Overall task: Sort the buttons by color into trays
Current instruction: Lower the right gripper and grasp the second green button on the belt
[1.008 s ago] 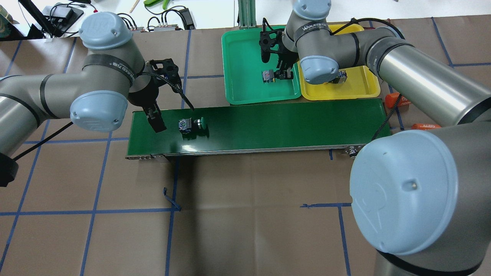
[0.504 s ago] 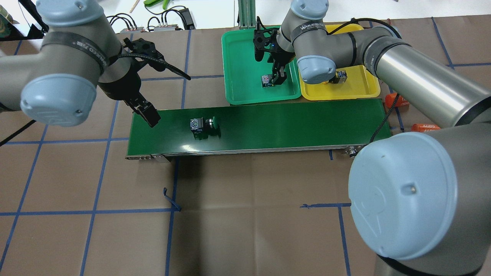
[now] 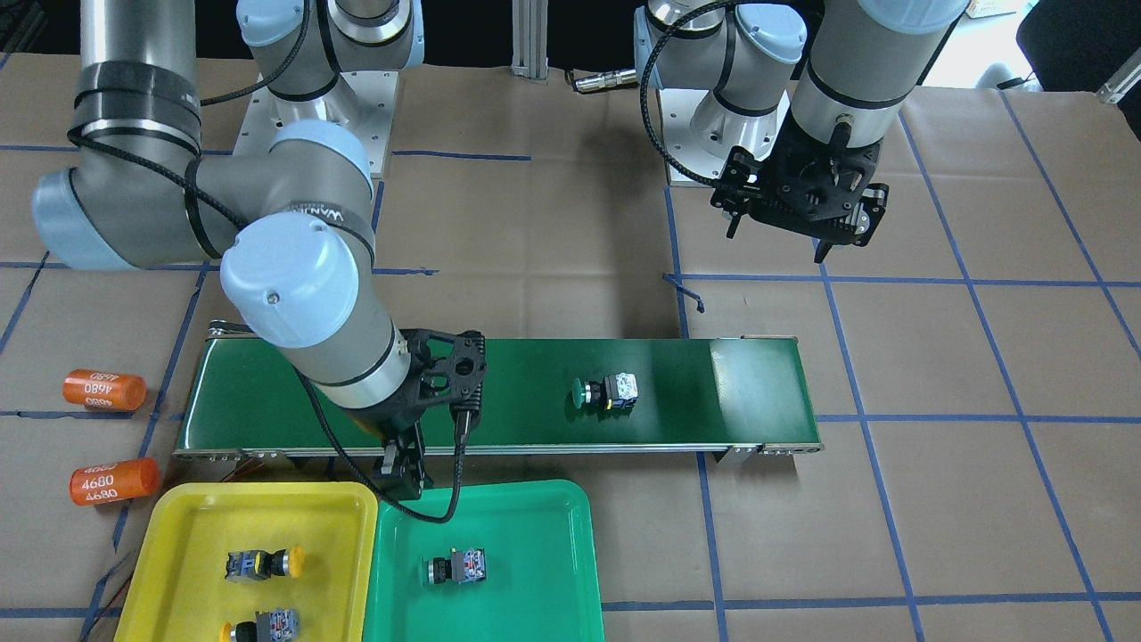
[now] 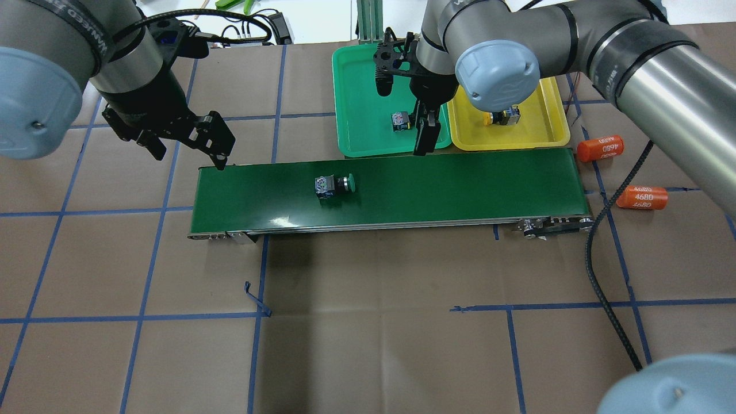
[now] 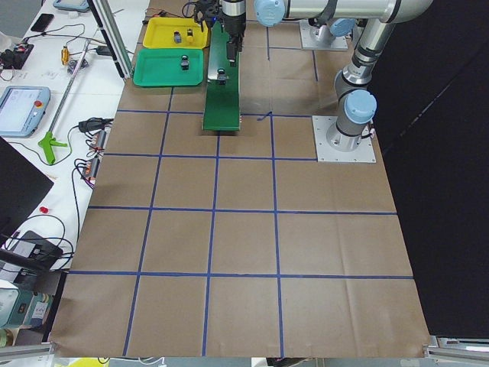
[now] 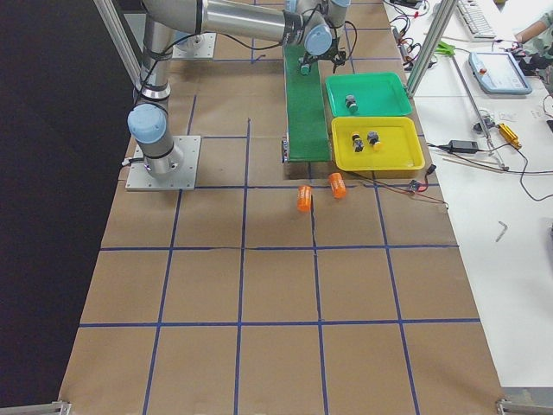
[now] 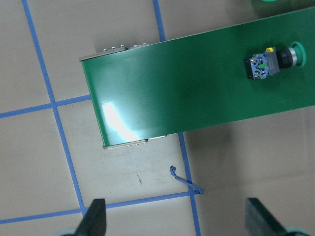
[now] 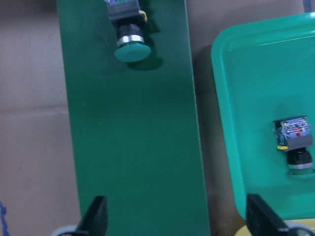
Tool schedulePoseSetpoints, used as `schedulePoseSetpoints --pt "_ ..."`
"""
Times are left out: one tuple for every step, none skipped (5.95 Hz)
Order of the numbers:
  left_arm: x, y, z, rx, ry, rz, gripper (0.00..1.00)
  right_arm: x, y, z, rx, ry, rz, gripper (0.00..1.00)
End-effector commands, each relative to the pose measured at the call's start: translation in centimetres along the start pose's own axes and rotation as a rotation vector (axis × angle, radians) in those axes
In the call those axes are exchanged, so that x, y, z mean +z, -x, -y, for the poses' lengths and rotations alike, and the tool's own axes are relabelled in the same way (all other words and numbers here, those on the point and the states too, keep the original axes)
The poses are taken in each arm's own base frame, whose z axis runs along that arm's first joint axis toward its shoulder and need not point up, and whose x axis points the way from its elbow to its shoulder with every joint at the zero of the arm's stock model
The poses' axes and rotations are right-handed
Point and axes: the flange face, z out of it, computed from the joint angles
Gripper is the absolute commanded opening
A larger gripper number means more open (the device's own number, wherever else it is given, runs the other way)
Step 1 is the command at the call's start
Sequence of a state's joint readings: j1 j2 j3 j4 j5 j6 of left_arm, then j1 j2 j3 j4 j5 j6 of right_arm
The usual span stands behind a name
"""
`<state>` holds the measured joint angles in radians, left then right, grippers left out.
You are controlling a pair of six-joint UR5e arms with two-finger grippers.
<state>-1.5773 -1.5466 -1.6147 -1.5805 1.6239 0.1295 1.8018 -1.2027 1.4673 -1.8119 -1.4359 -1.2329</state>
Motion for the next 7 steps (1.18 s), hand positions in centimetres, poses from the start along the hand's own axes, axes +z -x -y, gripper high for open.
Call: schedulePoseSetpoints --pt "-0.8 -0.2 -1.2 -0.098 -0.014 0.000 0.98 1.3 2.9 3.4 0.027 0.010 0.017 1.00" --pt "-0.8 -0.3 -1.4 -0.105 0.008 -0.014 0.98 3.7 3.2 4.7 -0.010 -0.010 -0.028 1.00" --pt "-0.8 -0.3 -1.3 -0.111 0.007 -0.044 0.98 7.0 4.1 4.5 -0.034 -0.028 -0.072 1.00" --pt "-0.6 -0.4 -1.4 -0.110 0.009 -0.046 0.98 8.6 4.7 3.7 -0.072 -0.035 -0.111 1.00" --pt "-0.4 -0.7 -1.5 -0.110 0.011 -0.074 0.98 9.3 4.5 2.7 -0.137 0.035 -0.144 1.00" --pt "-0.6 -0.5 -1.3 -0.104 0.006 -0.079 0.98 9.4 3.9 1.2 -0.181 0.081 -0.152 1.00" --pt "-0.6 -0.2 -1.3 -0.094 0.006 -0.074 0.98 10.3 3.7 -0.5 -0.189 0.095 -0.130 1.00"
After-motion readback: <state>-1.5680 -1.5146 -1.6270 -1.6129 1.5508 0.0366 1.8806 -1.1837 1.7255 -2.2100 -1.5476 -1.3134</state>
